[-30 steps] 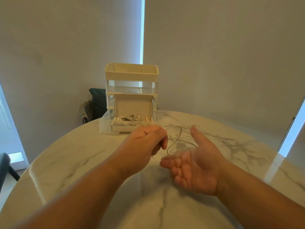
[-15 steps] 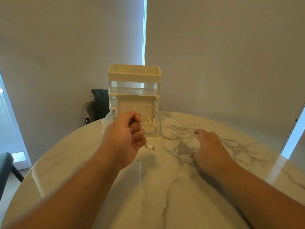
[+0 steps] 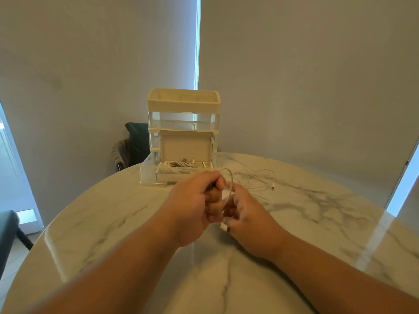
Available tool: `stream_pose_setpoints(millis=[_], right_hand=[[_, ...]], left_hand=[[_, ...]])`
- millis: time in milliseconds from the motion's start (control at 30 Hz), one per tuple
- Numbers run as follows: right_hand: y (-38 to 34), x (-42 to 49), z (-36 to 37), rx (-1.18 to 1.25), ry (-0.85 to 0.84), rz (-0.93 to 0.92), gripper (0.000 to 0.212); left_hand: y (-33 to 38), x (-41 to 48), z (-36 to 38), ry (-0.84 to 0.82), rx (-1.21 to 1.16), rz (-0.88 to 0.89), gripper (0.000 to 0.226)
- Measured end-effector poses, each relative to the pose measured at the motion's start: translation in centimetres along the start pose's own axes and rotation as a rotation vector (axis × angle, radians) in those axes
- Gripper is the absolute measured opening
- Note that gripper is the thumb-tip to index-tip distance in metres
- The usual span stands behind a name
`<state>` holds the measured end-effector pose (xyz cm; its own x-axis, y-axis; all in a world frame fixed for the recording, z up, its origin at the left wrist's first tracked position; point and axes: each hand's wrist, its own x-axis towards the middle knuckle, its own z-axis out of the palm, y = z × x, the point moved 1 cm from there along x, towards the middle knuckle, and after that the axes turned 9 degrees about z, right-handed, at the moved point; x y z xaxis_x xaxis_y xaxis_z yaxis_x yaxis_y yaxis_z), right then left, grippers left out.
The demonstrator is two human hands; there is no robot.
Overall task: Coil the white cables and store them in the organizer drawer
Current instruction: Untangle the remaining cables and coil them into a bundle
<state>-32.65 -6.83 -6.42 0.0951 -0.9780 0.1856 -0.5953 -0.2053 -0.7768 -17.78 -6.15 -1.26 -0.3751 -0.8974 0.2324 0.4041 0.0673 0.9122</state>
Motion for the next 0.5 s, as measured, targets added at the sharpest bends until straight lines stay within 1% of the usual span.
stream_pose_setpoints(millis=[33, 67, 100, 133, 200, 267, 300, 400, 500], right_hand=[[0.1, -0.1, -0.1, 0.073, -0.055, 0.043, 0.042], [0.1, -0.1, -0.2, 0.198, -0.098, 0.097, 0.022], [-0.1, -0.2, -0.3, 0.315, -0.111, 0.152, 0.015], [-0.2, -0.2, -0.5, 0.405, -0.092, 0.192, 0.021], [-0.3, -0.3, -0.7, 0.452, -0.001, 0.181, 0.029], [-0.2, -0.4, -0.7, 0.335, 0.07, 0.081, 0.033], [-0.2, -0.5, -0.6, 0.254, 0.06, 0.013, 0.031], [-0.4, -1.0, 0.1, -0.04, -0.072, -0.085, 0.023], [-0.8, -0.9, 0.3, -0.247, -0.093, -0.114, 0.03]], left_hand=[[0.1, 0.0, 0.0, -0.008, -0.036, -0.005, 0.034], [0.2, 0.0, -0.1, -0.018, -0.08, -0.008, 0.035], [0.3, 0.0, -0.2, -0.027, -0.125, -0.008, 0.036], [0.4, 0.1, -0.4, -0.037, -0.166, -0.003, 0.035], [0.8, 0.2, -0.9, -0.046, -0.263, 0.021, 0.029], [1.4, 0.4, -1.5, -0.031, -0.383, 0.057, 0.024], [1.7, 0.6, -1.8, -0.013, -0.433, 0.075, 0.023], [2.2, 1.1, -2.8, 0.045, -0.497, 0.094, 0.021], [1.7, 1.5, -3.3, 0.1, -0.444, 0.101, 0.023]])
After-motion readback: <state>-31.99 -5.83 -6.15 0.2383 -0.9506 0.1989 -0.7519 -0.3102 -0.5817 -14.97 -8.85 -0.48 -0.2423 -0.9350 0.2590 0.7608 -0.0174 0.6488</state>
